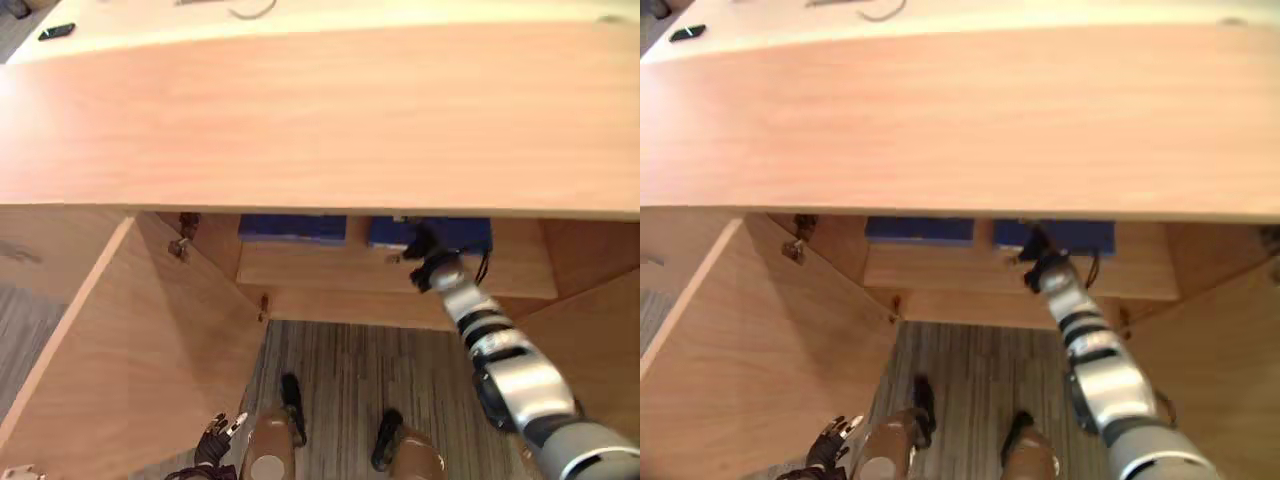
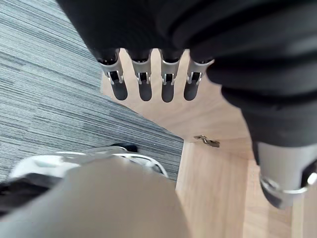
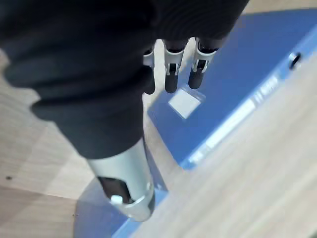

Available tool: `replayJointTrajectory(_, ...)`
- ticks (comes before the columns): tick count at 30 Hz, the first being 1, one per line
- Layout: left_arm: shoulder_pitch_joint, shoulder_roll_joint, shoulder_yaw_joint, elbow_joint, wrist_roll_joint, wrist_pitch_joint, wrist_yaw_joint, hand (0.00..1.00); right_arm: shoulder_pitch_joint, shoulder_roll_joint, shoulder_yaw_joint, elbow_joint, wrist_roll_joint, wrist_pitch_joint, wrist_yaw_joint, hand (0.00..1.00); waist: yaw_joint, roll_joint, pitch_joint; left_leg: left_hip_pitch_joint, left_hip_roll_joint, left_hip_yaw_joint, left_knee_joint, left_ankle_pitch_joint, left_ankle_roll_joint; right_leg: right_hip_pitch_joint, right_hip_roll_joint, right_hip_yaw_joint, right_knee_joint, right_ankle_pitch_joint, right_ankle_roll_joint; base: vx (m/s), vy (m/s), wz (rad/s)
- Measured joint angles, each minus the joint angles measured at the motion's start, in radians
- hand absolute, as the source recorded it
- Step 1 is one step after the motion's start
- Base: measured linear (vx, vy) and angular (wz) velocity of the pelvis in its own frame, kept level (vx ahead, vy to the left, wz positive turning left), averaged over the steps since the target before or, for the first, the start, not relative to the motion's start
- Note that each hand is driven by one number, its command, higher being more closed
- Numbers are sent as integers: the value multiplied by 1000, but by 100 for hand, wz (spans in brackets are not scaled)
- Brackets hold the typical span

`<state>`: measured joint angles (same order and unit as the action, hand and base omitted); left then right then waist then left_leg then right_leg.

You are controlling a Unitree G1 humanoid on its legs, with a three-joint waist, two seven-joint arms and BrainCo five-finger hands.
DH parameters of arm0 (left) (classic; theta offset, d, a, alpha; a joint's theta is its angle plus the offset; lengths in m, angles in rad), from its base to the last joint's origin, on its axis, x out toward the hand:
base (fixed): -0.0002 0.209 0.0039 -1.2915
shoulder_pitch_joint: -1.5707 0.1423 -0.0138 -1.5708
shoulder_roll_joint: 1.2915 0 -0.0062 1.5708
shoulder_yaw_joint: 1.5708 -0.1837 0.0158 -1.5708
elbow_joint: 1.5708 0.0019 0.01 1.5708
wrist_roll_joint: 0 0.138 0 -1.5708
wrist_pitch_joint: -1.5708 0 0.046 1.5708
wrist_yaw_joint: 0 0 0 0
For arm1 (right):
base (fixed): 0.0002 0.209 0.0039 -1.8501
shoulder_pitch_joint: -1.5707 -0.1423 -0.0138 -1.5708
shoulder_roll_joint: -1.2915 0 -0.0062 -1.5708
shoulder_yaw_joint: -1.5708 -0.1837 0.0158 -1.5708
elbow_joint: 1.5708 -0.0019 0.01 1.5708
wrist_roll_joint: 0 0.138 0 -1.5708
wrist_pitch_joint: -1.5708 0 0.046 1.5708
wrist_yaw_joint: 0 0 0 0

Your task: Walk over to the cabinet, pick up the folder, carry it to the office cabinet, place the folder inside the office cabinet, then close the office cabinet door

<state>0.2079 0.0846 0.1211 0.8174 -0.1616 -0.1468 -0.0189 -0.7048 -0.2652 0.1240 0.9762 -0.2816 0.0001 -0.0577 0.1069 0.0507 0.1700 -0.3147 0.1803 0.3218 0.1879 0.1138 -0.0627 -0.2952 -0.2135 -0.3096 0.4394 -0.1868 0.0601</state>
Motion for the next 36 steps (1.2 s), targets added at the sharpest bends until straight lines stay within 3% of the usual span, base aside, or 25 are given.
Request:
replayJointTrajectory(5,-37,-24,33,31,43,15,8,0,287,142,-216,4,88,4,-15,0,-10,-3,-48,77,4,-8,-52,11,-10,120,32,-36,-114,30,9,146,-26,9)
replayJointTrajectory(8,-63,-54,40,42,74,26,23,0,427,217,-316,13,211,9,-33,0,-20,-9,-57,92,14,-30,-12,-17,-24,177,59,-24,-184,69,11,55,1,-15)
replayJointTrajectory(12,-72,-74,43,59,93,27,36,0,552,258,-409,35,305,-3,-41,0,-40,-20,-73,95,11,-168,117,-147,-52,221,87,44,-253,109,16,-76,66,-49)
replayJointTrajectory(18,-86,-34,38,132,92,32,61,0,721,299,-475,-14,485,-36,-79,0,-73,-83,-130,199,-98,-195,-30,-162,-24,220,78,231,-391,164,1,-33,139,-77)
replayJointTrajectory(21,-86,-11,13,168,100,34,69,0,794,317,-485,-113,523,-57,-114,0,-110,-100,-143,264,-121,-134,-124,-135,-12,211,73,301,-418,205,3,40,74,-63)
replayJointTrajectory(25,-97,-12,20,207,132,37,72,0,809,318,-586,-125,535,-71,-142,0,-116,-97,-148,316,-119,-67,-144,-136,-10,213,84,367,-420,233,26,123,51,-61)
replayJointTrajectory(29,-124,-31,83,234,207,61,77,0,793,321,-730,-118,615,-72,-155,0,-116,-95,-146,367,-96,22,-140,-165,-11,219,115,419,-418,253,-1,103,28,-66)
replayJointTrajectory(33,-157,-59,116,231,204,61,82,0,788,337,-733,-183,655,-77,-187,0,-119,-87,-113,402,-81,110,-91,-209,-8,204,132,432,-363,257,-7,-21,17,-68)
replayJointTrajectory(36,-164,-75,132,217,187,57,82,0,779,357,-729,-254,683,-83,-204,0,-116,-75,-89,405,-48,192,-43,-241,-2,166,134,359,-336,263,-37,-104,-18,-83)
